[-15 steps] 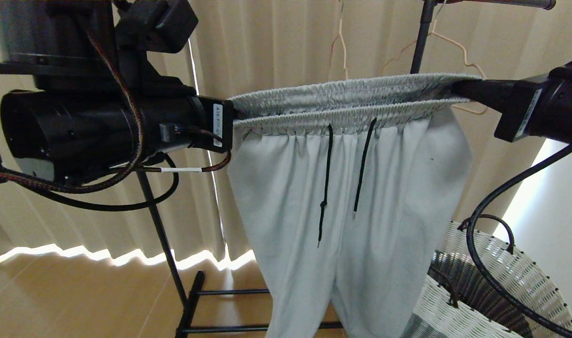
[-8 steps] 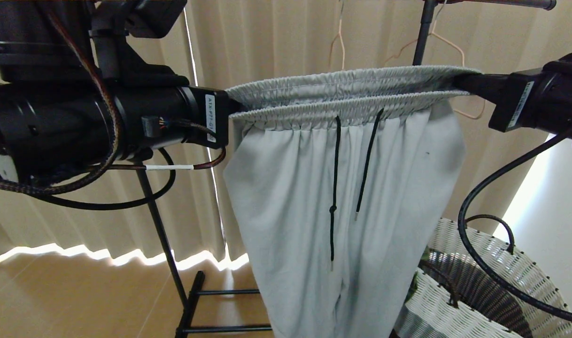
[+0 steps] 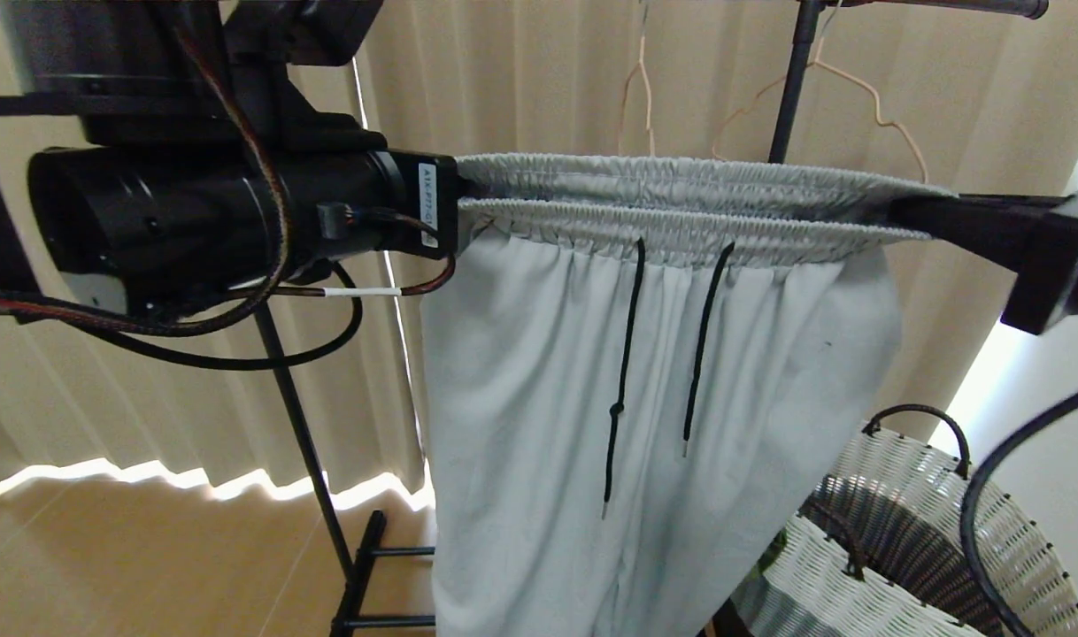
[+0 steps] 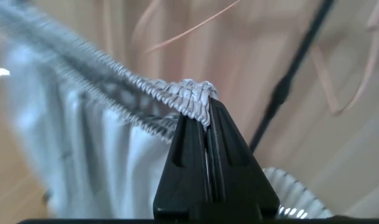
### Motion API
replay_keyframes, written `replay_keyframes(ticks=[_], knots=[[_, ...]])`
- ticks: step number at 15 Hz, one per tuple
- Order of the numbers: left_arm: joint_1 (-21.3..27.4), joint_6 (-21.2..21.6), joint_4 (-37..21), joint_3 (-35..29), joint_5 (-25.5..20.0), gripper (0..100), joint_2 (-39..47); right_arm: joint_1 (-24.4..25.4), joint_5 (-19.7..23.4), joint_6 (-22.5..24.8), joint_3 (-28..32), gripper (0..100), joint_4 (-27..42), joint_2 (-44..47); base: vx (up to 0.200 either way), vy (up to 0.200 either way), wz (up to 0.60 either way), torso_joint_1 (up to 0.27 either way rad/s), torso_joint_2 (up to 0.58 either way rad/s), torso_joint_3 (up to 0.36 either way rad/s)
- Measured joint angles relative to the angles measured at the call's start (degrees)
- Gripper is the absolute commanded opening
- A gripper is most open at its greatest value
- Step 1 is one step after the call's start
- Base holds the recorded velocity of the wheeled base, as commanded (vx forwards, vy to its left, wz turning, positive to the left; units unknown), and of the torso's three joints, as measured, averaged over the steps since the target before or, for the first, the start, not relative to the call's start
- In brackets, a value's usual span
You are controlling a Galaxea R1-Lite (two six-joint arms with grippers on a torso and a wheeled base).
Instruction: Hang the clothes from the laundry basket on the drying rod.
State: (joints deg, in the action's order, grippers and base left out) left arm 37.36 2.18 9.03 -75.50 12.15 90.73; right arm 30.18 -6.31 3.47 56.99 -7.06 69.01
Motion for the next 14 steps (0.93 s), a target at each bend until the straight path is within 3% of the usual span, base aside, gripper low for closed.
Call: replay_keyframes(ticks=[3,8,11,14], knots=[[-0.38,-0.02,1.04,-2.29,-0.01,0,3.58,5.21,0.11,0.02,-1.18,0,5.10,-4.62,0.000,0.000,0.00,0.000,0.00,0.000],[-0.62,-0.05,0.24,-1.99,0.00,0,4.44,6.03,-0.28,0.02,-1.27,0,4.57,-5.73,0.000,0.000,0.00,0.000,0.00,0.000],[-0.60,0.02,-6.13,-0.66,-0.94,0,0.13,1.82,-0.20,-0.04,0.30,0,3.34,-2.95,0.000,0.000,0.00,0.000,0.00,0.000],[-0.46,0.00,-13.00,0.52,-3.84,0,-5.42,-0.54,0.02,-0.13,2.51,0,-2.29,1.55,0.000,0.000,0.00,0.000,0.00,0.000]])
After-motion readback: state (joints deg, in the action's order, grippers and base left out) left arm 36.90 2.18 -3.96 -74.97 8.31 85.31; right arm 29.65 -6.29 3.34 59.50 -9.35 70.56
